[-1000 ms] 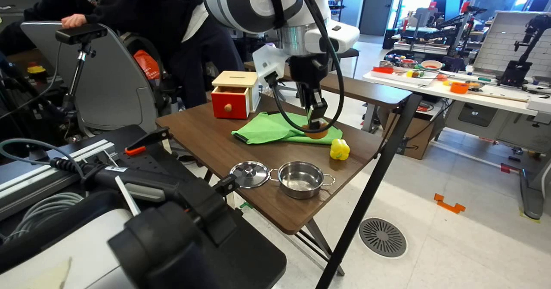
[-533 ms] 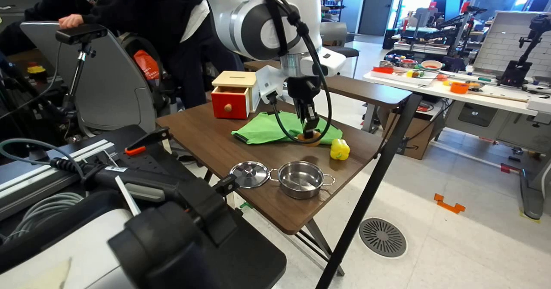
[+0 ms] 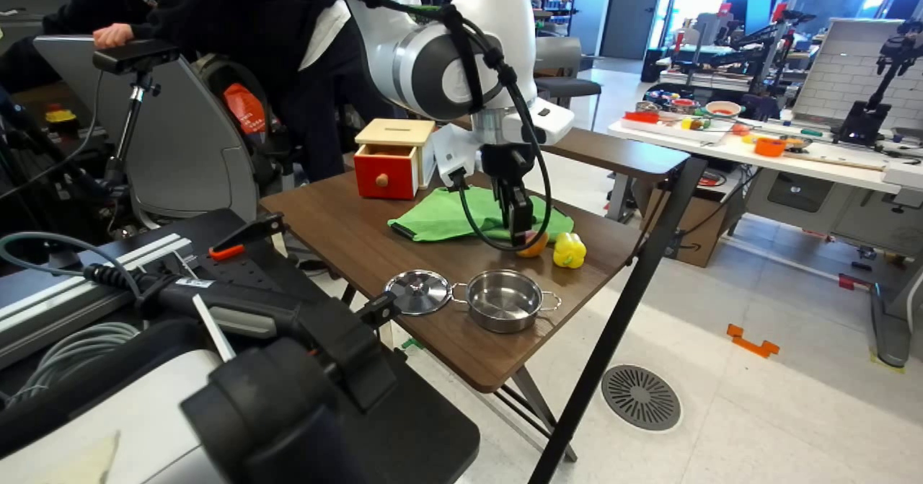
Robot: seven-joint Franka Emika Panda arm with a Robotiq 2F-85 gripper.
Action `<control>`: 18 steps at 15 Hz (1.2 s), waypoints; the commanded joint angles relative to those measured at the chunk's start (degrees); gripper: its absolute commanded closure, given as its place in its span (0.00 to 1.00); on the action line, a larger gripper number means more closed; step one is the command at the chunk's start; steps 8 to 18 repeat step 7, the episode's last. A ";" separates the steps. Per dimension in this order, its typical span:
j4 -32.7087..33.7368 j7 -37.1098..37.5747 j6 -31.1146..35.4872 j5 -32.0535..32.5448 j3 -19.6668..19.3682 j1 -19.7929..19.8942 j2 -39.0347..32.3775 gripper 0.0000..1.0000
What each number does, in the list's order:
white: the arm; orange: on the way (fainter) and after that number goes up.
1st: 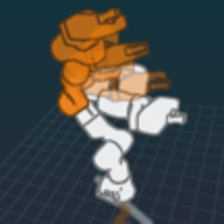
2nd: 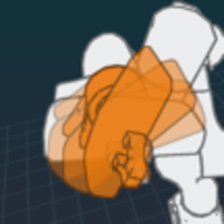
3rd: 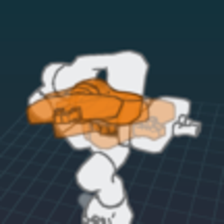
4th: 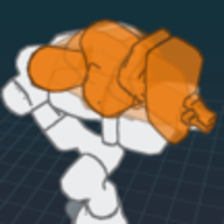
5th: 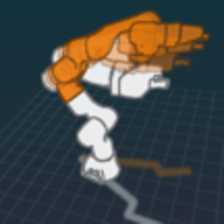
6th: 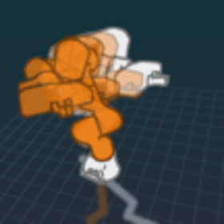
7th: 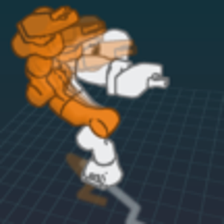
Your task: Remove the plush toy from the silver pot.
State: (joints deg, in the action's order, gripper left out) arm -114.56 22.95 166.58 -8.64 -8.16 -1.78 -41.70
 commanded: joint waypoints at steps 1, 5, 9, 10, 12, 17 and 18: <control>-3.01 -1.32 1.65 -2.12 0.75 1.32 3.68 0.17; -12.33 -3.48 8.85 -2.10 1.44 1.22 11.36 0.00; -6.48 -1.81 5.42 -1.94 -0.13 0.32 6.95 0.00; -6.48 -1.81 5.42 -1.94 -0.13 0.32 6.95 0.00; -6.48 -1.81 5.42 -1.94 -0.13 0.32 6.95 0.00; -6.48 -1.81 5.42 -1.94 -0.13 0.32 6.95 0.00; -6.48 -1.81 5.42 -1.94 -0.13 0.32 6.95 0.00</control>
